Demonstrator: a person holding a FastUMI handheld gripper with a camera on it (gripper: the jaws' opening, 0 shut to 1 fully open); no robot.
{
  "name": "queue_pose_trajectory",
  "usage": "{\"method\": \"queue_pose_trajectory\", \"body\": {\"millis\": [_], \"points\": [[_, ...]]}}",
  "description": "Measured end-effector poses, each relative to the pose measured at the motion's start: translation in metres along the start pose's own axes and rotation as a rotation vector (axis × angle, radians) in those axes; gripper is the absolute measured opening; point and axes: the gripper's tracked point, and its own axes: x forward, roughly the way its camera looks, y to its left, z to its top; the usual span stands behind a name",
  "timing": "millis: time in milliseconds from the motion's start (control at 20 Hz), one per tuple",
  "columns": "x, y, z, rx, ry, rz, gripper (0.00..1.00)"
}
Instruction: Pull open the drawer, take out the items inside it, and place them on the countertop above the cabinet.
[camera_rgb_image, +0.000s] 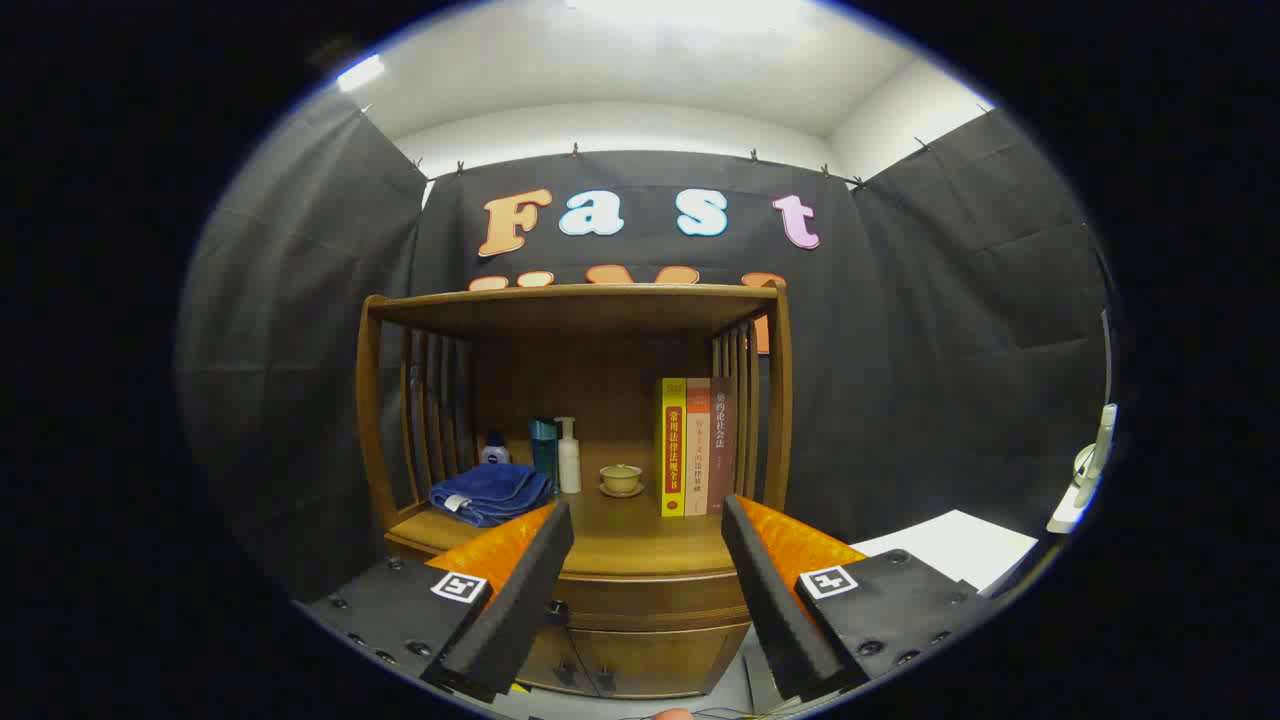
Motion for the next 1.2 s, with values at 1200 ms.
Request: {"method": "queue_pose_trajectory", "body": {"millis": [1200], "points": [[0.0051, -0.0064, 0.0056, 0.011, -0.014, -0.038, 0.98]]}}
